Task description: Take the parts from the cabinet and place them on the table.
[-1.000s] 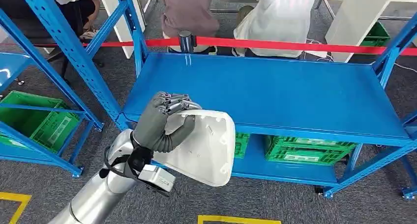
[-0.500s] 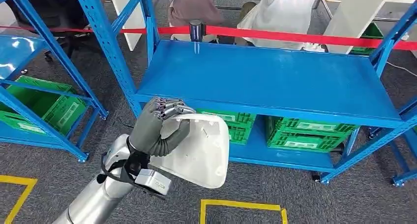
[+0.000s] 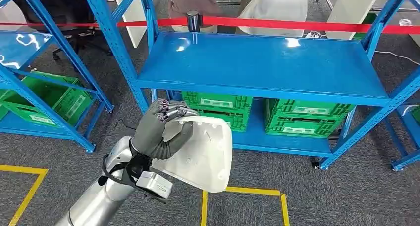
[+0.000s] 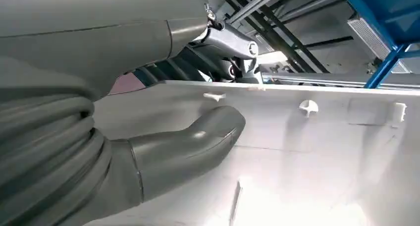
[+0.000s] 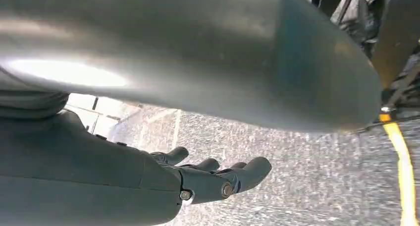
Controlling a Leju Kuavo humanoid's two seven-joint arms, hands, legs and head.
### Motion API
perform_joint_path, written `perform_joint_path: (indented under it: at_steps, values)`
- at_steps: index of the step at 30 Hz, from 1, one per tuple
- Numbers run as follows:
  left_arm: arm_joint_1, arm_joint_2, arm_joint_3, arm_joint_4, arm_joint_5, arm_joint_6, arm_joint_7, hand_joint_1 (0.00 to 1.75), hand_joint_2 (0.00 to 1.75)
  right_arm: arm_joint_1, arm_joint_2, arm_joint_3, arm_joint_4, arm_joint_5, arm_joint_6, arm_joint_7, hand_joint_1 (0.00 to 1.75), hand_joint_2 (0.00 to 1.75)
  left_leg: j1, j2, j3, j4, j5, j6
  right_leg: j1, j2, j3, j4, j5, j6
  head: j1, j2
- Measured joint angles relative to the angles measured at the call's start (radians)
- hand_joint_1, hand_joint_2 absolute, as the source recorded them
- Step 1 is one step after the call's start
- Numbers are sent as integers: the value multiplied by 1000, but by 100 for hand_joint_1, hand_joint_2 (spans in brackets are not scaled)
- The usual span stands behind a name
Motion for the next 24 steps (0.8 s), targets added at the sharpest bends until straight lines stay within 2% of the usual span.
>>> perform_joint_path:
  at_steps: [1, 2, 3, 4, 5, 6, 7, 8, 9, 10, 11, 12, 13, 14, 15, 16, 17, 19, 20, 21, 22, 23, 24]
  values:
    - [-1, -4, 0, -3, 0, -1, 0, 175, 175, -1, 0, 0, 0, 1, 0, 0, 0, 0, 0, -1, 78, -105, -38, 3, 2, 0, -5, 3, 8, 6, -1, 0]
    - [-2, -7, 0, -6, 0, -1, 0, 175, 175, -1, 0, 0, 0, 1, 0, 0, 0, 0, -6, -3, 127, -179, -68, 11, 4, 2, -8, 6, 16, 12, -2, 0]
    - [-2, -8, 0, -8, 0, -1, 0, 175, 175, 0, 0, 0, 0, 1, 0, 0, 0, 0, -8, -3, 109, -174, -65, 22, 4, 1, -4, 1, 28, 19, 1, 0]
    - [-2, -8, 0, -8, 0, -1, 0, 175, 175, -1, 0, 0, 0, 1, 0, 0, 0, 0, -10, -3, 106, -171, -61, 29, 3, 1, -6, -2, 37, 26, 0, 0]
    - [-2, -9, 0, -8, 0, -1, 1, 175, 175, 0, 0, 0, 0, 1, 0, 0, 0, 0, -13, -3, 100, -170, -54, 40, 0, 1, -7, -5, 47, 35, 0, 0]
    - [-2, -10, 0, -8, 0, -1, 0, 175, 175, 3, -1, 0, 0, 1, -1, 0, 0, 0, -8, 1, 91, -176, -40, 53, -3, 3, -11, -5, 48, 41, -1, 0]
    - [-2, -12, 0, -9, 0, -1, 0, 175, 175, 3, -2, 0, 0, 1, -3, 0, 0, 0, -7, 6, 78, -175, -28, 61, -6, 5, -23, 18, 3, 44, 0, 0]
    - [-2, -15, 0, -10, 0, -1, 1, 175, 175, 3, -1, 0, 0, 2, -4, 1, 0, 0, -7, 5, 60, -174, -14, 69, -5, 6, -41, 73, -71, 47, 4, 0]
    - [-1, -15, 0, -10, 0, -1, 1, 175, 175, 3, -1, 0, 0, 2, -3, 0, 0, 0, -8, 5, 44, -173, -1, 70, -5, 8, -60, 148, -136, 49, 6, 0]
    - [1, -14, 0, -10, 0, -1, 1, 175, 175, 3, -1, 0, 0, 2, -3, 0, 0, 0, -10, 5, 29, -172, 12, 71, -5, 8, -77, 223, -179, 52, 6, 0]
    - [3, -14, 0, -10, 0, -1, 0, 175, 175, 3, -1, 0, 0, 2, -2, -1, 0, 0, -11, 6, 12, -169, 24, 71, -5, 8, -87, 285, -193, 53, 6, 0]
    - [7, -14, 0, -10, 0, -1, 0, 175, 175, 3, -1, 0, 0, 3, 3, -3, 0, 0, -12, 6, -10, -164, 39, 69, -5, 8, -79, 317, -169, 52, 6, 0]
    - [8, -13, 0, -10, 0, -1, 0, 175, 175, 3, -2, 0, 0, 5, 5, -4, 0, 0, -11, 6, -28, -159, 48, 66, -4, 8, -54, 304, -134, 50, 6, 0]
    - [8, -13, 0, -10, 0, -1, -1, 175, 175, 3, -2, 0, 0, 7, 9, -7, 0, 0, -11, 6, -45, -153, 57, 64, -4, 8, -14, 262, -99, 47, 6, 0]
    - [8, -13, 2, -11, 0, -1, -1, 175, 175, 3, -3, 0, 0, 9, 12, -10, 0, 0, -11, 6, -63, -146, 66, 60, -4, 8, 58, 171, -79, 42, 6, 0]
    - [8, -13, 2, -13, 0, -1, -1, 175, 175, 0, -5, 0, 0, 10, 12, -13, 0, 0, -11, 7, -72, -139, 74, 56, -2, 10, 128, 74, -114, 34, 6, 0]
    - [7, -12, 3, -15, 0, 0, -1, 175, 175, -1, -5, 0, 0, 11, 12, -14, 0, 0, -16, 4, -79, -134, 79, 49, 4, 11, 173, -1, -150, 29, 6, 0]
    - [6, -11, 4, -14, 1, 0, -2, 175, 175, -2, -5, 0, 0, 13, 13, -15, 0, 0, -12, 8, -78, -141, 97, 35, 10, 12, 157, 3, -145, 22, 8, 0]
    - [7, -11, 5, -14, 2, 0, -2, 175, 175, -1, -5, 0, 0, 16, 13, -14, 0, 0, -10, 8, -78, -147, 107, 29, 12, 12, 152, 2, -137, 15, 8, 0]
    - [8, -8, 7, -13, 3, 1, -2, 175, 175, 1, -5, 0, 0, 18, 13, -13, 0, 0, -14, 7, -84, -149, 117, 22, 4, 10, 141, -8, -120, 6, 8, 0]
    - [9, -5, 11, -13, 3, 3, -2, 175, 175, -3, -5, 0, 0, 19, 13, -13, 0, 0, -10, 2, -96, -137, 89, 17, 1, 2, 129, -9, -105, -2, 9, 0]
    - [10, -3, 13, -13, 3, 5, -2, 175, 175, -3, -5, 0, 0, 21, 13, -13, 0, 0, -9, 1, -111, -97, 24, 12, 0, 2, 112, -10, -91, -11, 4, 0]
    - [13, -2, 16, -13, 2, 9, -2, 175, 175, -3, -6, 0, 0, 23, 13, -13, 0, 0, -6, 1, -127, -31, -43, 6, 0, 2, 95, -10, -78, -12, 1, 0]
